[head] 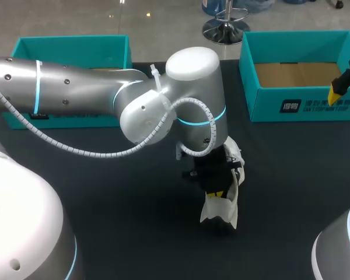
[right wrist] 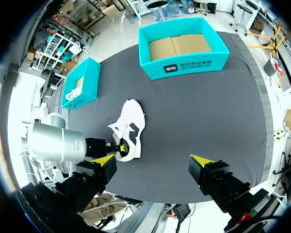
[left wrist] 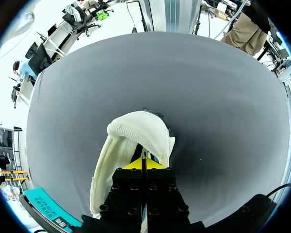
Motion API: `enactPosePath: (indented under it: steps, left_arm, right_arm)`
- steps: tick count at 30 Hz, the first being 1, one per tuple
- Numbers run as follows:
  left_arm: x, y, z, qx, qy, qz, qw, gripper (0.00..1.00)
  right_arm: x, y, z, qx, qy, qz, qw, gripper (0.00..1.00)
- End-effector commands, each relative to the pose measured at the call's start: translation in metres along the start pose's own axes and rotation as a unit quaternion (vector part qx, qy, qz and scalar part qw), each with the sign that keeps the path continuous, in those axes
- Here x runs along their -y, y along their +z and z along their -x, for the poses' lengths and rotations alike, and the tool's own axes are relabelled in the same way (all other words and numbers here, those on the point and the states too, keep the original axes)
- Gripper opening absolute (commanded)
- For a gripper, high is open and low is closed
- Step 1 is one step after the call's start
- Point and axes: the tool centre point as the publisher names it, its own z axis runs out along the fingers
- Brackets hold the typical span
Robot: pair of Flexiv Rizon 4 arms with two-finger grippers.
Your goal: Take the shoe out of the shoebox, open the shoe tongue, remove and reinsert the insole, then place the shoe into the shoebox
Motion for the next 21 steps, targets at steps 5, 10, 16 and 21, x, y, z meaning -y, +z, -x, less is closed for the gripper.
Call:
enactPosePath:
  steps: [5, 10, 16, 21]
  left_arm:
    - [-0.002, -0.026, 0.005, -0.013, 0.031, 0.010, 0.999, 0.00]
    - [0.002, -0.024, 0.008, -0.026, 0.050, 0.019, 0.998, 0.00]
    - [0.001, -0.008, 0.012, -0.035, 0.046, 0.020, 0.998, 0.00]
    - [0.000, 0.008, 0.013, -0.053, 0.052, 0.028, 0.997, 0.00]
  right_arm:
    - [-0.003, 0.000, -0.001, 0.002, 0.000, -0.003, 1.000, 1.00]
    - [-0.003, 0.000, -0.001, 0.002, 0.000, -0.003, 1.000, 1.00]
    - [-0.003, 0.000, -0.001, 0.002, 0.000, -0.003, 1.000, 1.00]
    - [-0.003, 0.000, -0.001, 0.002, 0.000, -0.003, 1.000, 1.00]
